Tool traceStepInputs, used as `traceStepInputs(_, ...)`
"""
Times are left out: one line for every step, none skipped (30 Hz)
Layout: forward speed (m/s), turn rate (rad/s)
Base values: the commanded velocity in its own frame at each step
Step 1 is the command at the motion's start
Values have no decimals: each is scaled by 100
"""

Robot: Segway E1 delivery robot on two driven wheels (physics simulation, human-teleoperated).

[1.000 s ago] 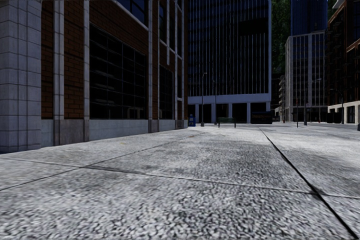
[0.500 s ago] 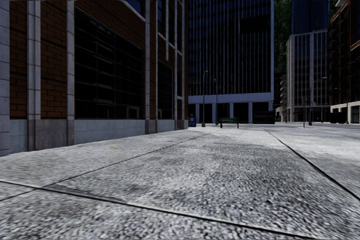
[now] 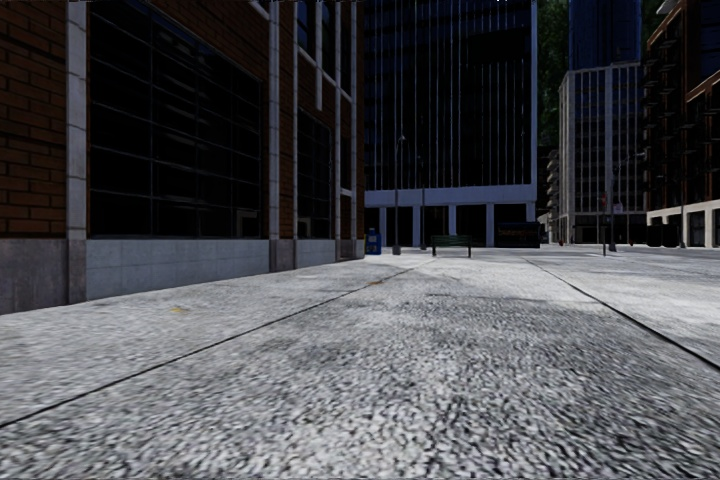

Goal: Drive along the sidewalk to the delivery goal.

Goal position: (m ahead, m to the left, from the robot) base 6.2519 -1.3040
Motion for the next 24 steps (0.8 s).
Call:
traceStepInputs(200,-39)
traceStepInputs(200,-40)
traceStepInputs(200,-40)
traceStepInputs(200,-40)
traceStepInputs(200,-40)
traceStepInputs(200,-40)
traceStepInputs(200,-40)
traceStepInputs(200,-40)
traceStepInputs(200,-40)
traceStepInputs(200,-40)
traceStepInputs(200,-40)
traceStepInputs(200,-40)
traceStepInputs(200,-40)
traceStepInputs(200,-40)
traceStepInputs(200,-40)
traceStepInputs(200,-40)
traceStepInputs(200,-40)
traceStepInputs(200,-40)
traceStepInputs(200,-40)
traceStepInputs(200,-40)
traceStepInputs(200,-40)
traceStepInputs(200,-40)
traceStepInputs(200,-40)
traceStepInputs(200,-40)
